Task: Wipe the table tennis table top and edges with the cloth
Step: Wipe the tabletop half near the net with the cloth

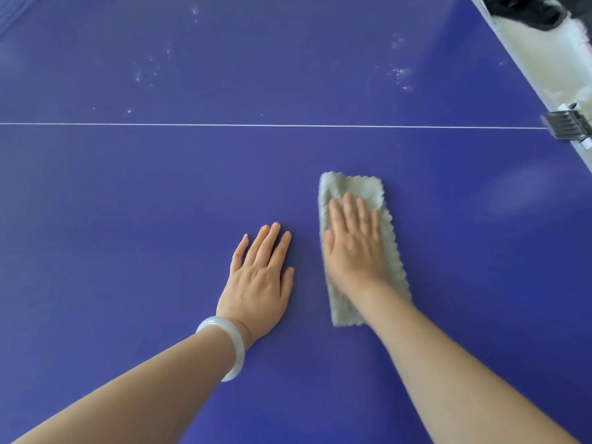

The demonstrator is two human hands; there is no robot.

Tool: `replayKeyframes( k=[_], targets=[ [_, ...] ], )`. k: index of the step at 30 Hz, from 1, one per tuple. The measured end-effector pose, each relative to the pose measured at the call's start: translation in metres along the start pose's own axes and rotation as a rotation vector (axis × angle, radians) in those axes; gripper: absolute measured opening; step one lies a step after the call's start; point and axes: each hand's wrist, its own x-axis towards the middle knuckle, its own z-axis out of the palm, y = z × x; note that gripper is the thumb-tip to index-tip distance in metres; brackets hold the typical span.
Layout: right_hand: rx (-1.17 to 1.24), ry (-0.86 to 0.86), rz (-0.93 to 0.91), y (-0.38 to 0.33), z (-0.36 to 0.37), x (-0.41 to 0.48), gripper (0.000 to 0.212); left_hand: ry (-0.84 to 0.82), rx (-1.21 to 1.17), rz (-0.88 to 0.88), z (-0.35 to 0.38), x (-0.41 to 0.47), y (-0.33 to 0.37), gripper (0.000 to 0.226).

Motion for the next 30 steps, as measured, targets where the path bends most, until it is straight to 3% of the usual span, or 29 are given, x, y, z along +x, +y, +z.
replayKeyframes(
  k=[4, 7, 9, 13, 15, 19, 21, 23, 25, 27, 30],
  targets=[
    [0.034, -0.054, -0.375, 0.005, 0.005, -0.104, 0.056, 0.01, -0.011, -0.006, -0.001, 0.0, -0.001, 0.058],
    [0.049, -0.078, -0.469, 0.051, 0.001, -0.106, 0.056, 0.013, -0.012, -0.007, -0.001, 0.001, 0.0, 0.061],
    [0.031, -0.029, -0.321, 0.073, -0.007, -0.064, 0.056, 0.015, -0.017, -0.011, 0.0, 0.0, 0.0, 0.061],
    [-0.019, 0.01, 0.231, 0.061, -0.014, 0.042, 0.058, 0.02, -0.012, -0.013, 0.0, 0.0, 0.0, 0.06],
    [0.03, 0.011, 0.269, 0.026, -0.009, 0.06, 0.059, 0.016, -0.014, -0.007, -0.002, 0.0, 0.0, 0.061],
    [0.015, 0.005, -0.275, -0.015, 0.005, -0.006, 0.058, 0.017, -0.023, 0.0, -0.003, 0.001, 0.001, 0.061],
    [-0.017, -0.037, -0.493, 0.016, 0.002, -0.042, 0.057, 0.013, -0.028, 0.002, -0.003, 0.0, 0.0, 0.06],
    [-0.034, -0.049, -0.556, 0.068, -0.007, -0.044, 0.057, 0.012, -0.017, -0.002, -0.001, 0.0, -0.001, 0.06],
    [-0.055, 0.003, -0.367, 0.113, -0.017, -0.027, 0.056, 0.011, -0.012, -0.006, 0.0, 0.001, -0.001, 0.06],
    [-0.048, 0.038, 0.036, 0.137, -0.023, -0.001, 0.056, 0.011, -0.013, -0.01, 0.0, 0.0, 0.0, 0.06],
    [-0.013, 0.064, 0.472, 0.107, -0.02, 0.029, 0.057, 0.012, -0.007, -0.01, -0.001, 0.0, 0.001, 0.06]
  ],
)
